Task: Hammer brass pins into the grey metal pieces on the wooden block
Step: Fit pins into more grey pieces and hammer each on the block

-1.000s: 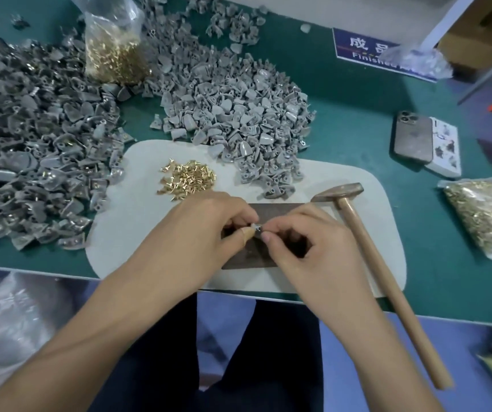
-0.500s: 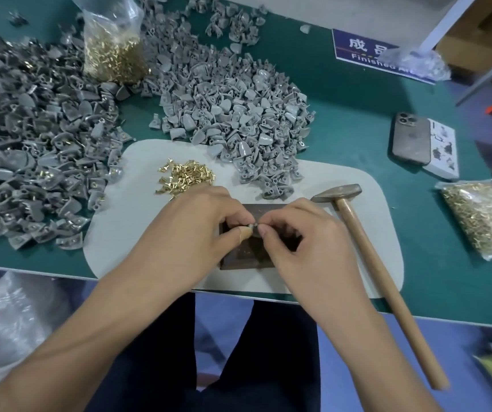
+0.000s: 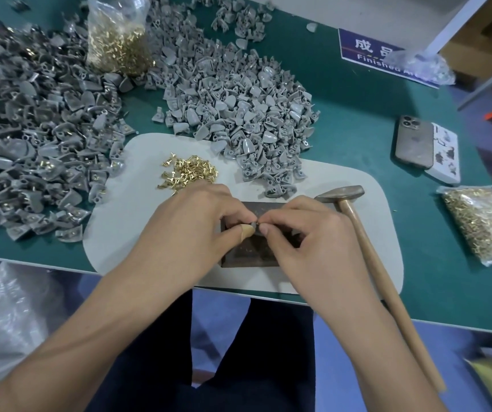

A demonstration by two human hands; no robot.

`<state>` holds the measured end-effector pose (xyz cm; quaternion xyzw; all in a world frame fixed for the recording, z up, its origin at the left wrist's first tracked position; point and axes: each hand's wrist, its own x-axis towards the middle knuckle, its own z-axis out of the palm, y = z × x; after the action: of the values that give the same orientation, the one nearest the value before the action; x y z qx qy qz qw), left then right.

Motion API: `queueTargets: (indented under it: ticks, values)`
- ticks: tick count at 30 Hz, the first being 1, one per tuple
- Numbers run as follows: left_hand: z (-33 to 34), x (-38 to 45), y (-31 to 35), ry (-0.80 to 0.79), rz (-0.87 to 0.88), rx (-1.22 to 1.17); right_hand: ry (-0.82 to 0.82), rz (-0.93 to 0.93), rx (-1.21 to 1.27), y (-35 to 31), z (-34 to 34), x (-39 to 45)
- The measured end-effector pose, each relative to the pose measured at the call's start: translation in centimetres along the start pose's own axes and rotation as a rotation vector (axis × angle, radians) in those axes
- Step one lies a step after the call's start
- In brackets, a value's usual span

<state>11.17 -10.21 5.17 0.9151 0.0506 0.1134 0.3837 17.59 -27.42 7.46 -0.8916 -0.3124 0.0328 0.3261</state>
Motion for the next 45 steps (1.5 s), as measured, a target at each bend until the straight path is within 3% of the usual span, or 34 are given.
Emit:
queueTargets:
  ticks: [8, 19, 26, 30, 33, 35, 38, 42, 45]
  values:
    - [0.0, 0.2, -0.2, 0.047, 0.04, 0.061, -0.178, -0.031, -0.431, -3.4, -0.2, 0.7]
    - [-0.1, 0.1, -0.1, 0.055, 0.016, 0.12, 0.007, 0.015, -0.088, -0.6, 0.3, 0.1]
    - [0.5, -0.6, -0.1, 0.011, -0.026, 0.063, 0.035, -0.026, -0.08, 0.0, 0.8, -0.1]
    - [1.2, -1.1, 0.0, 0.075, -0.056, 0.072, 0.094, -0.02, -0.009, 0.5, 1.1, -0.8]
    - [1.3, -1.2, 0.0, 0.101, -0.04, 0.131, 0.288, 0.142, -0.026, 3.3, -0.5, -1.3]
    - [1.1, -1.1, -0.1, 0.096, -0.039, 0.141, 0.345, 0.332, -0.306, 6.0, -1.9, -1.6]
    - [0.9, -0.9, -0.4, 0.078, -0.075, 0.048, 0.188, 0.511, -0.499, 8.7, -2.8, -2.0]
    - [1.0, -0.7, -0.4, 0.053, -0.089, 0.004, 0.088, 0.447, -0.488, 10.1, -2.6, -1.9]
    - [0.9, -0.7, -0.4, 0.062, -0.089, 0.016, 0.07, 0.501, -0.453, 10.3, -3.3, -1.4]
